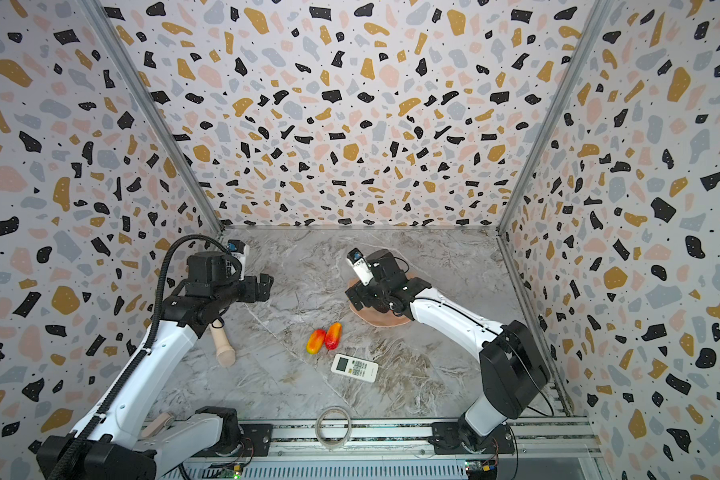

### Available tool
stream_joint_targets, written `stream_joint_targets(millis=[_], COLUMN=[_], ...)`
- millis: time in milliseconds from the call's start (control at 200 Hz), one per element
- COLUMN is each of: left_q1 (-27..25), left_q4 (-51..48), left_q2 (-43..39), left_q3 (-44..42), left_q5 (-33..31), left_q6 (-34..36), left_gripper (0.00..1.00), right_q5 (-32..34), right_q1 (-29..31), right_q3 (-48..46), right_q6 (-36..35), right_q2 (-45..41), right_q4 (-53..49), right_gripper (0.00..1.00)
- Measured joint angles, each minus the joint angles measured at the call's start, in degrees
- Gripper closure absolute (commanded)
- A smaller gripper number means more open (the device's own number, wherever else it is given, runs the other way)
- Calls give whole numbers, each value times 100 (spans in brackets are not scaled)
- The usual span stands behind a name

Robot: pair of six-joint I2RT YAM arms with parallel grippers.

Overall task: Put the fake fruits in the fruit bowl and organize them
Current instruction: 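Move the right gripper toward the two red-orange mangoes, then lower the right gripper onto the more yellow mango and grasp it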

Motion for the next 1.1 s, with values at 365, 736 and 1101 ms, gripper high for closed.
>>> stream_joint_targets(millis=[365, 736, 1101], left_q1=[0, 0, 0], left_q4=[2, 2, 0], left_q2=[0, 0, 0], left_q3=[0, 0, 0], left_q5=[0, 37, 101], left_q6=[2, 0, 0], left_gripper=[0, 0, 0], right_q5=[-892, -1047, -664], right_q1=[1093, 1679, 1676], right_q3=[907, 885, 966], right_q6=[-605, -767, -765], right_q2=[1475, 1862, 2494], right_q4=[-470, -597, -608], right_gripper=[1, 1, 1])
